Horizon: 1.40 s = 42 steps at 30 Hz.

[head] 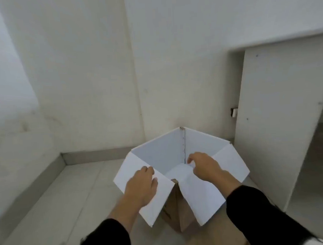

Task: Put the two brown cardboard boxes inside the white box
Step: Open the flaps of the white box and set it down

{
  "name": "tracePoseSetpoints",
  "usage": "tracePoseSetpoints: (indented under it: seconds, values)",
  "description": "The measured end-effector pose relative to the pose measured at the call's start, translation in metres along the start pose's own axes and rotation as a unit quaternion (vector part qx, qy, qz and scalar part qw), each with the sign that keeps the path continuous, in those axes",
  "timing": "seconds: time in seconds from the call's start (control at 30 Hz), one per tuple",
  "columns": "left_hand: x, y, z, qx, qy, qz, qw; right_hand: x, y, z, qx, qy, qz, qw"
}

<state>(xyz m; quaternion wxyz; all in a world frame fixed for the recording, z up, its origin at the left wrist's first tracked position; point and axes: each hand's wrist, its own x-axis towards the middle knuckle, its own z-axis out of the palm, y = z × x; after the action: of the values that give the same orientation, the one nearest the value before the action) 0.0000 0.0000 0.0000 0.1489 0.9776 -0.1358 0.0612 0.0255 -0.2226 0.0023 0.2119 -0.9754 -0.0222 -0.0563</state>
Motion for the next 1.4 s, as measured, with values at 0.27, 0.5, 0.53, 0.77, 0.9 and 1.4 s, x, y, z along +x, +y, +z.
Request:
tracePoseSetpoints:
  seconds: [0.27,0.5,0.53,0.77,0.9,1.4]
  values:
    - [0.077,0.007,0.091,-0.09,-0.061,0.005,0.994,0.06,0.09,0.044,-0.106,-0.048,-0.052,0.992]
    - [0.131,-0.024,0.1,-0.048,-0.078,0.004,0.996,0.097,0.071,0.07,-0.012,0.028,-0.044,0.999]
    - [0.138,-0.031,0.098,-0.014,-0.071,0.025,0.997,0.102,0.069,0.071,-0.004,0.025,-0.044,0.999]
    - [0.179,-0.062,0.091,0.027,-0.04,0.093,0.995,0.125,0.092,0.073,-0.085,0.055,0.021,0.995]
    - [0.2,-0.073,0.092,0.046,-0.056,0.088,0.994,0.131,0.085,0.094,-0.07,0.089,0.022,0.993]
    - [0.147,-0.06,0.092,0.062,0.028,0.075,0.995,0.105,0.069,0.086,0.013,0.006,0.043,0.999]
